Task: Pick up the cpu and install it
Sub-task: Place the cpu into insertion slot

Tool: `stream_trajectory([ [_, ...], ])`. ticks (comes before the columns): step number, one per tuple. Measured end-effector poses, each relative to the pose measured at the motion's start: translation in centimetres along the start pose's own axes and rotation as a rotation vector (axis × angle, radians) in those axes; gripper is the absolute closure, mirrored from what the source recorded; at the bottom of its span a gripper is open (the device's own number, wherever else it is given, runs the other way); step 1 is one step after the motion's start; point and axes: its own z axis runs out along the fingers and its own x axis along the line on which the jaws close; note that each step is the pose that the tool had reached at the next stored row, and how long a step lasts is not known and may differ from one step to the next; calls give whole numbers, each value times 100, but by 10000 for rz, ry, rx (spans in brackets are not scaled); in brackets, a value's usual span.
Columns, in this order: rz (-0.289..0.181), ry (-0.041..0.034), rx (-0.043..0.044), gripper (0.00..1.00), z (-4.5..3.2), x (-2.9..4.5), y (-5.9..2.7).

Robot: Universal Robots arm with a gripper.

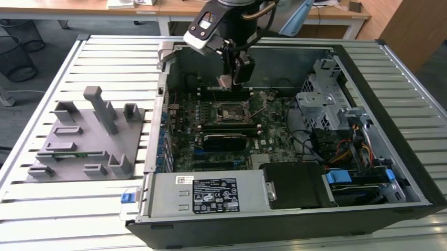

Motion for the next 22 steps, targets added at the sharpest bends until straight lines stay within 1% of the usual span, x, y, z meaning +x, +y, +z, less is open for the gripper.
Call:
stream_trajectory([
  [4,607,-31,-10,46,37,1,-1],
  [7,883,-45,-14,46,55,8,-1],
  [11,929,-48,-14,46,95,40,7],
  [17,958,-49,-15,46,204,112,20],
  [22,1199,-81,-17,46,280,152,25],
])
